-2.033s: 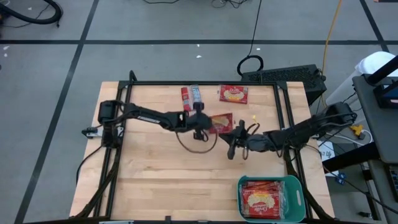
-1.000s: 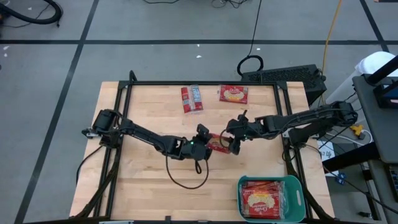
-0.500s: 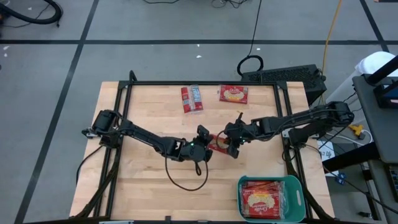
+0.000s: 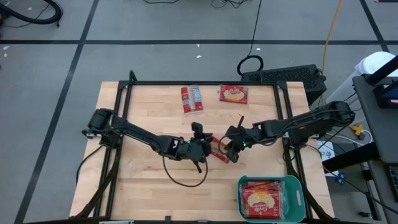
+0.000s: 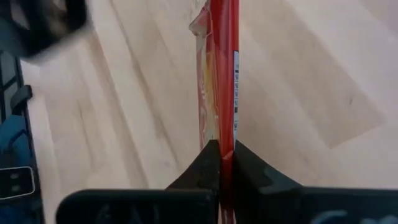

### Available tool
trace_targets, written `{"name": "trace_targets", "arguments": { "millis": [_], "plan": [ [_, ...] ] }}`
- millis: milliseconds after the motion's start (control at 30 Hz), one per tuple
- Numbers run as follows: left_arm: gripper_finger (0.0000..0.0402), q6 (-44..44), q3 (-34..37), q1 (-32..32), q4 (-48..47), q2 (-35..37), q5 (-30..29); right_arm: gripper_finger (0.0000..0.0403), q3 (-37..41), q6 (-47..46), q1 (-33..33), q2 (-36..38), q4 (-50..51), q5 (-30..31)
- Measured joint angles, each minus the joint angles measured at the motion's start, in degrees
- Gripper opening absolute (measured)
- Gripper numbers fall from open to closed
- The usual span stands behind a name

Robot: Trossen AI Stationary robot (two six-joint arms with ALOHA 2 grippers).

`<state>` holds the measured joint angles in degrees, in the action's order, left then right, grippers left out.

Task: Sort popcorn bags into baskets
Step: Put the bottom popcorn bag into the green bin

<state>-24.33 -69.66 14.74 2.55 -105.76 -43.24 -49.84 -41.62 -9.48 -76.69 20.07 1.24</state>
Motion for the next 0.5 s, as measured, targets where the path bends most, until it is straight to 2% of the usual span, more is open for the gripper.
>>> {"name": "trace_targets", "arguments": {
  "millis": [233,333,500],
  "plan": [
    [0.0162,16.01,0.49,-0.04,-13.96,10.17,0.7,0.0006,0.05,-8.67,-4.32,1.88,-0.47,-0.11],
    [0.0169,20.37,3.09,-0.02,-18.17,14.15,0.72,0.0006,-0.88,-10.6,-5.95,4.0,-0.72,-0.08],
    [0.0162,25.07,10.8,-0.02,-18.78,19.93,0.83,0.0006,-5.3,-12.53,-9.14,7.58,0.87,-0.09]
  ]
}}
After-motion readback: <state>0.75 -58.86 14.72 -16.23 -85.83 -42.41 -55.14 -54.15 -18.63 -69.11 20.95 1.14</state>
